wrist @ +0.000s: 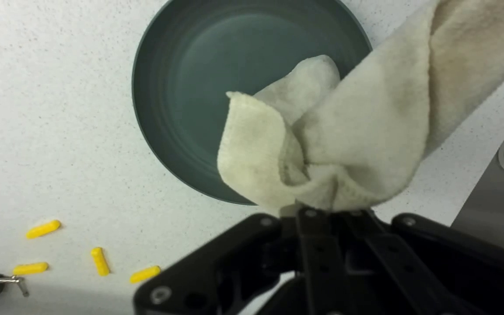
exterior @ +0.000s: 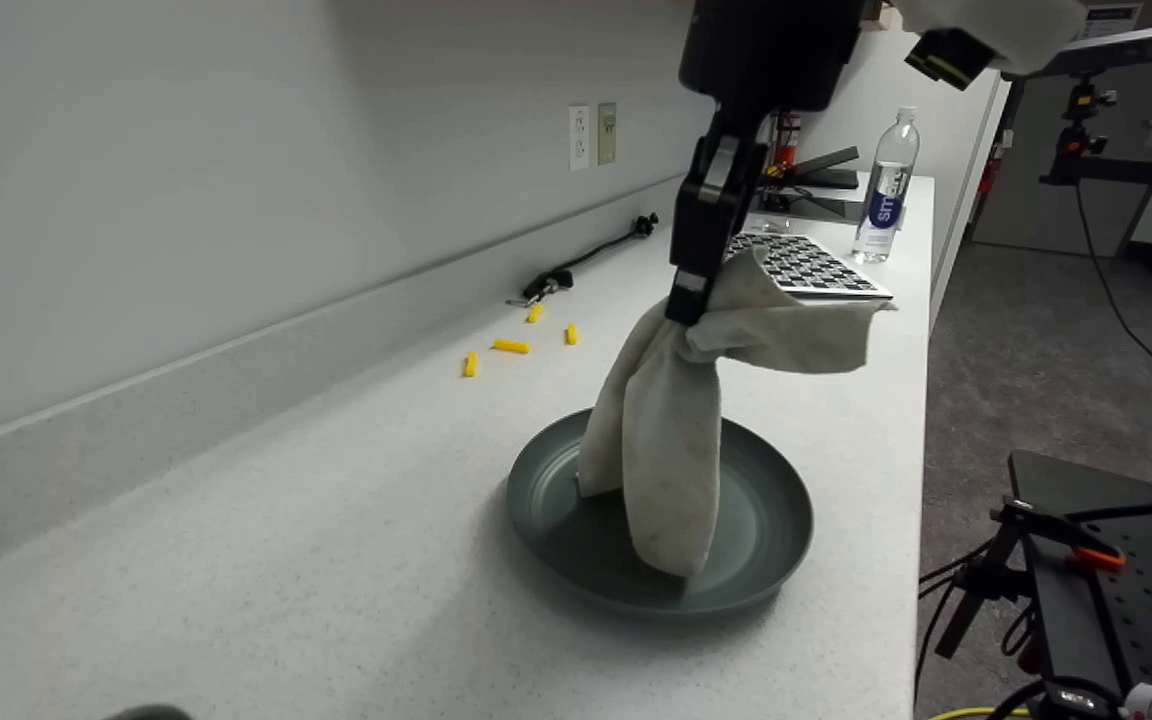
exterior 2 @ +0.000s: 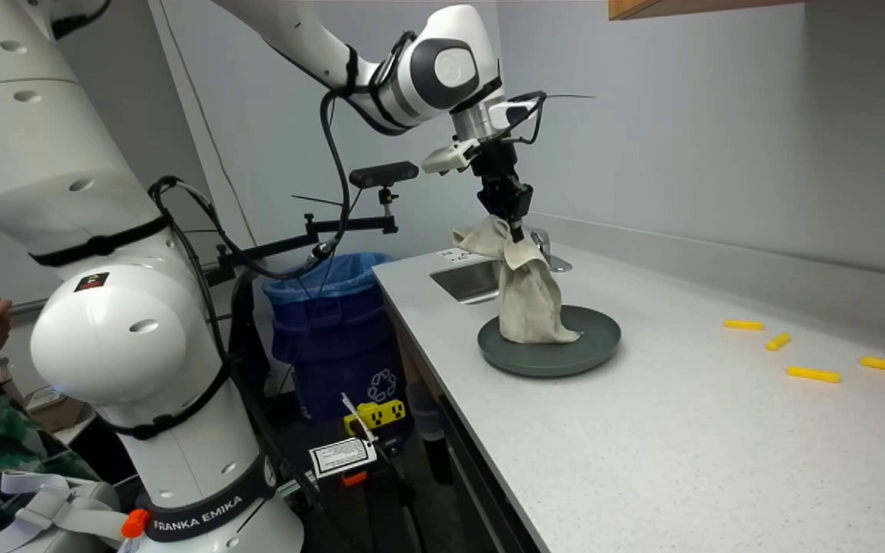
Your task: Use the towel on the left to wipe the grey plate
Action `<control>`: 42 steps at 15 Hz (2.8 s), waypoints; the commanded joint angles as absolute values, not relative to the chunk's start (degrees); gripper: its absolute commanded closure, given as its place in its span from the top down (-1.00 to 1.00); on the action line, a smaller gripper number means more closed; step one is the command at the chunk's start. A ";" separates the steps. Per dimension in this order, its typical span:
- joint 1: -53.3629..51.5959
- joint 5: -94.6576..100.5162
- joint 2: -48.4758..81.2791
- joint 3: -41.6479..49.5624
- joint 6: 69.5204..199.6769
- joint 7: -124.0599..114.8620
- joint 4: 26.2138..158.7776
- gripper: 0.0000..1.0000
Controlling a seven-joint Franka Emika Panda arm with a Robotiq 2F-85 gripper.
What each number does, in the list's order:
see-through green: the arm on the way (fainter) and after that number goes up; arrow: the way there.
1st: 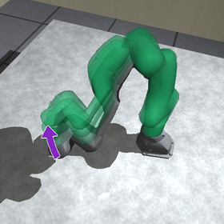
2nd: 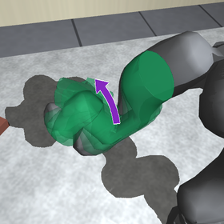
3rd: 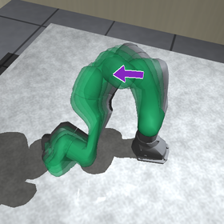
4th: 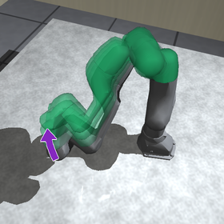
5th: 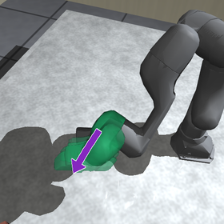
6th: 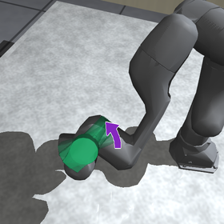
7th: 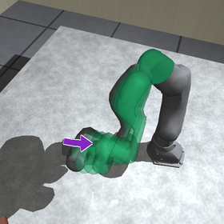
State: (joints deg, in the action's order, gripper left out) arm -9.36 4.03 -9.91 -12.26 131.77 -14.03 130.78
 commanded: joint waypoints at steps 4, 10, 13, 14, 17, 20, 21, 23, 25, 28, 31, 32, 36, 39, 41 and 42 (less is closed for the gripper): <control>-9.36 4.00 -9.91 -12.26 131.62 -14.01 130.67 -0.89; -9.15 9.00 2.85 -13.37 130.84 -19.17 117.58 -0.97; -10.00 10.44 9.61 -11.68 130.17 -20.98 111.39 -0.97; -10.41 10.50 11.26 -11.16 129.69 -21.42 109.91 -0.97; -10.73 9.23 14.12 -9.29 127.11 -21.24 108.04 -0.97; -10.33 7.55 13.84 -7.90 123.41 -21.41 109.91 -0.97; -10.10 7.25 13.33 -7.43 122.15 -21.45 110.94 -0.97; -9.89 7.73 12.99 -6.47 120.33 -22.14 112.15 -0.97; -9.56 7.82 13.51 -5.72 120.68 -21.66 112.68 -0.97; -9.60 9.09 15.69 -4.29 121.89 -22.84 112.49 -0.97; -9.76 9.86 18.35 -3.11 121.95 -23.64 111.79 -0.97; -9.70 9.67 19.04 -2.74 121.97 -23.91 111.74 -0.97; -10.24 9.65 20.80 -1.63 121.92 -26.41 111.47 -0.97; -10.34 9.14 21.48 -1.38 122.45 -28.09 111.30 -0.97; -10.18 8.70 21.65 -1.51 123.22 -28.19 111.34 -0.97; -9.97 8.08 21.72 -1.72 123.55 -27.73 111.36 -0.97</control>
